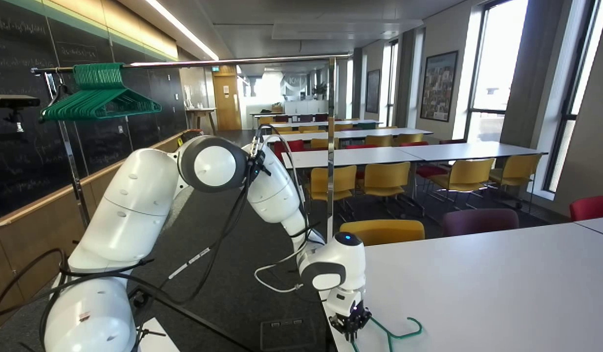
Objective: Put the hanger from the table on the rail.
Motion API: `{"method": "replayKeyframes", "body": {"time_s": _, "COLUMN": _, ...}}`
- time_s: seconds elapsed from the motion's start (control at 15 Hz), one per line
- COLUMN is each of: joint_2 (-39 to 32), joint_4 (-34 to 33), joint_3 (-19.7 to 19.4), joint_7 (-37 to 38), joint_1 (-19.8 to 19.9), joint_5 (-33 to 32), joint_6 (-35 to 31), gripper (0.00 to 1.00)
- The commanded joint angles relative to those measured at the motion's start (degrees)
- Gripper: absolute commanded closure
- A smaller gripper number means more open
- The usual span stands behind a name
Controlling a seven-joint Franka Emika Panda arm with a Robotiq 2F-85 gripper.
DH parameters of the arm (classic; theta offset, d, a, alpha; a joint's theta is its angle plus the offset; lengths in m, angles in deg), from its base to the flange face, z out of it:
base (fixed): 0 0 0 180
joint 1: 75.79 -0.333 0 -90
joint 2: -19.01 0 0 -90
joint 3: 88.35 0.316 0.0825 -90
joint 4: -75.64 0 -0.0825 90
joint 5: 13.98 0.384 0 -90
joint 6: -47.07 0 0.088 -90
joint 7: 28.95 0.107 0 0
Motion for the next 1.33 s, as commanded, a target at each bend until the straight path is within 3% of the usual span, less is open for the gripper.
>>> {"method": "replayKeyframes", "body": {"time_s": 0.0, "joint_2": 0.2, "joint_4": -0.5, "joint_3": -1.2, "joint_7": 0.6, "joint_1": -0.5, "joint_5": -1.2, "joint_6": 1.8, "gripper": 0.98}}
{"method": "replayKeyframes", "body": {"time_s": 0.8, "joint_2": 4.5, "joint_4": 5.6, "joint_3": -4.1, "joint_7": 2.9, "joint_1": -5.2, "joint_5": -2.7, "joint_6": -1.9, "gripper": 0.98}}
{"method": "replayKeyframes", "body": {"time_s": 1.27, "joint_2": 14.2, "joint_4": 19.5, "joint_3": -6.1, "joint_7": 2.9, "joint_1": -14.0, "joint_5": -5.0, "joint_6": -17.7, "gripper": 0.98}}
